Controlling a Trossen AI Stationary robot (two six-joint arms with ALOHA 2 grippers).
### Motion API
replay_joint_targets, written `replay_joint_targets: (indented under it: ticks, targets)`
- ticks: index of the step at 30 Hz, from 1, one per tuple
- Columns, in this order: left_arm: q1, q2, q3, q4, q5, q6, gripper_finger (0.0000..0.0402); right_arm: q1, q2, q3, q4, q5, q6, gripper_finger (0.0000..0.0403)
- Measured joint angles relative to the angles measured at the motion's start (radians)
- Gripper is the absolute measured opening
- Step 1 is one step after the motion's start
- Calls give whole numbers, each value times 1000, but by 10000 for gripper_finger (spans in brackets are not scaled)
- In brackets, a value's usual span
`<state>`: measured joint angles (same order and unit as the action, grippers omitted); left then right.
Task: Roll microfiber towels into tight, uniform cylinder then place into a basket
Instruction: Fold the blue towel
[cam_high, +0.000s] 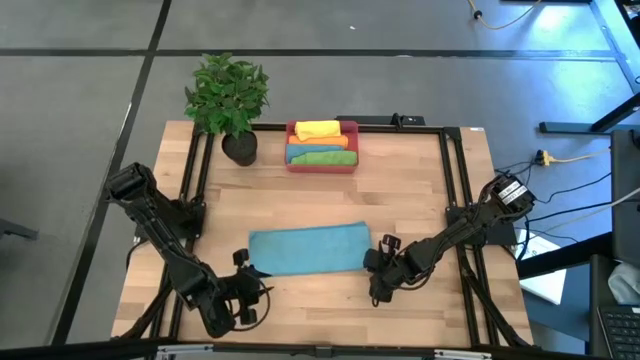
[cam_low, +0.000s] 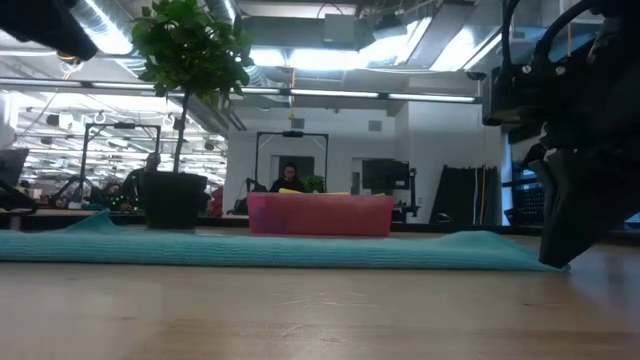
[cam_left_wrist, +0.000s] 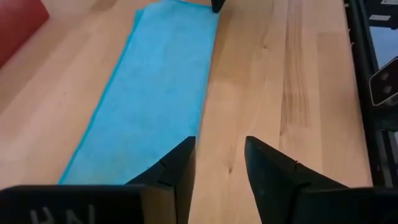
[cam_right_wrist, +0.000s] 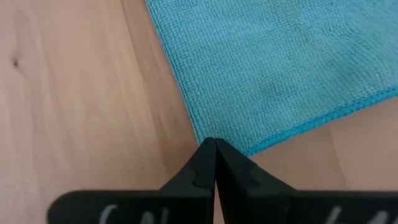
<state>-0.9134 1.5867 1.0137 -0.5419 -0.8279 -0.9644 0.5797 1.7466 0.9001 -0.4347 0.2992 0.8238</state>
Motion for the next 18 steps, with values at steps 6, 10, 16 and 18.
replay_joint_targets:
  ticks: [6, 10, 16, 18]
  targets:
    - [3, 0, 10, 0, -23, 32, 127, 5, -2, 0, -2, -14, 9, 11]
    - [3, 0, 10, 0, -27, 33, 127, 5, -2, 0, -2, -15, 9, 11]
    - [-13, -63, 32, -140, -53, 12, 127, 6, -4, 3, -28, -69, 2, 11]
    - [-22, -106, 32, -168, -90, 2, 127, 7, -6, 5, -58, -88, 6, 11]
